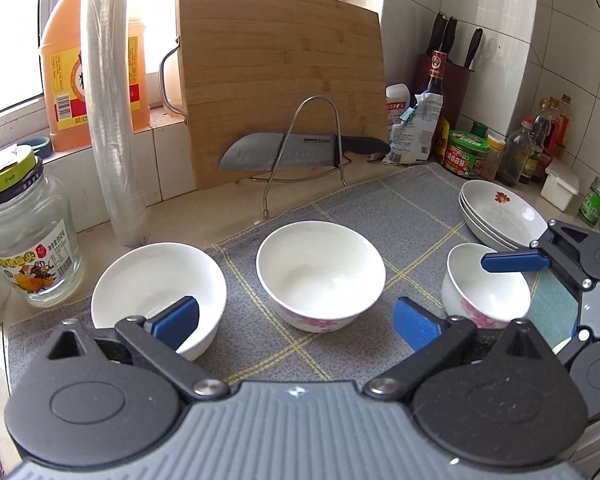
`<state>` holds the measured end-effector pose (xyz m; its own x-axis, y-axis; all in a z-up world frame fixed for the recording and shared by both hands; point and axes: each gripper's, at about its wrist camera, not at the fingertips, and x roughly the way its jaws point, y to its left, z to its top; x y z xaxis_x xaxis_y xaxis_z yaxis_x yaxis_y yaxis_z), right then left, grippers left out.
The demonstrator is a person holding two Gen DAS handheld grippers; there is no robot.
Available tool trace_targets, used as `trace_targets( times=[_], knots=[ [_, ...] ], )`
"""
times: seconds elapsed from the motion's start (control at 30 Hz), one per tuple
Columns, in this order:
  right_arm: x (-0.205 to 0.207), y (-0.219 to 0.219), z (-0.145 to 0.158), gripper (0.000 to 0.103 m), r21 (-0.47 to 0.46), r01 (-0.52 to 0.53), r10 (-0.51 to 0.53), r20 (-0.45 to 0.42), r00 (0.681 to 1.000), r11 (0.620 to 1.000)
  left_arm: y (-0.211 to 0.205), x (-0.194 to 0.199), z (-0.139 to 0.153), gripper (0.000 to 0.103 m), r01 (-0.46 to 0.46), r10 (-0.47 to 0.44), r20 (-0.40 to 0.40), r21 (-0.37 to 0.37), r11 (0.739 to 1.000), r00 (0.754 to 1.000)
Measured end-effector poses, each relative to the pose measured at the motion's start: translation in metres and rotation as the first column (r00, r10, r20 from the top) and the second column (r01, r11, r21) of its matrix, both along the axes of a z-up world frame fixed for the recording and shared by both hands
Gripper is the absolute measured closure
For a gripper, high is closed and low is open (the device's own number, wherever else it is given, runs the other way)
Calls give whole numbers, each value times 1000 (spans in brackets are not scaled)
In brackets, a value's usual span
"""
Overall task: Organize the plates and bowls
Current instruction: 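Move the left gripper to another white bowl and grasp its rim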
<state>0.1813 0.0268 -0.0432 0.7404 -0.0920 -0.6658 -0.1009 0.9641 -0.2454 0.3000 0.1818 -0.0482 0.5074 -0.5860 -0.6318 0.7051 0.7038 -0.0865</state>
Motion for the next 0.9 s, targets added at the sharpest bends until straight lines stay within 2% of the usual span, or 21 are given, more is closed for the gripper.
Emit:
trace_targets(
  times=[0.1, 0.2, 0.27, 0.43, 0.7, 0.9],
  knots=[
    [5, -6, 1, 0, 43, -4, 4, 3, 1000, 999, -7, 6, 1, 1, -14, 14, 10, 12, 1000, 1000],
    [10, -7, -1, 0, 29, -5, 5, 7, 1000, 1000, -13, 12, 0, 1, -2, 2, -5, 15, 1000, 1000],
    [12, -9, -1, 0, 62, -14, 13, 8, 1000, 998, -18, 15, -1, 1, 9, -9, -15, 26, 1000, 1000],
    [23, -8, -7, 0, 85, -25, 26, -7, 1000, 996, -29, 23, -3, 1, 22, -23, 16, 59, 998, 1000],
    [39, -6, -19, 0, 97, -29, 32, -29, 999, 995, -47, 41, -12, 1, 82, -80, -42, 61, 995, 996],
    [51, -10, -26, 0, 113, -15, 21, -51, 998, 993, -65, 54, -19, 1, 111, -105, -59, 101, 989, 993]
  ],
)
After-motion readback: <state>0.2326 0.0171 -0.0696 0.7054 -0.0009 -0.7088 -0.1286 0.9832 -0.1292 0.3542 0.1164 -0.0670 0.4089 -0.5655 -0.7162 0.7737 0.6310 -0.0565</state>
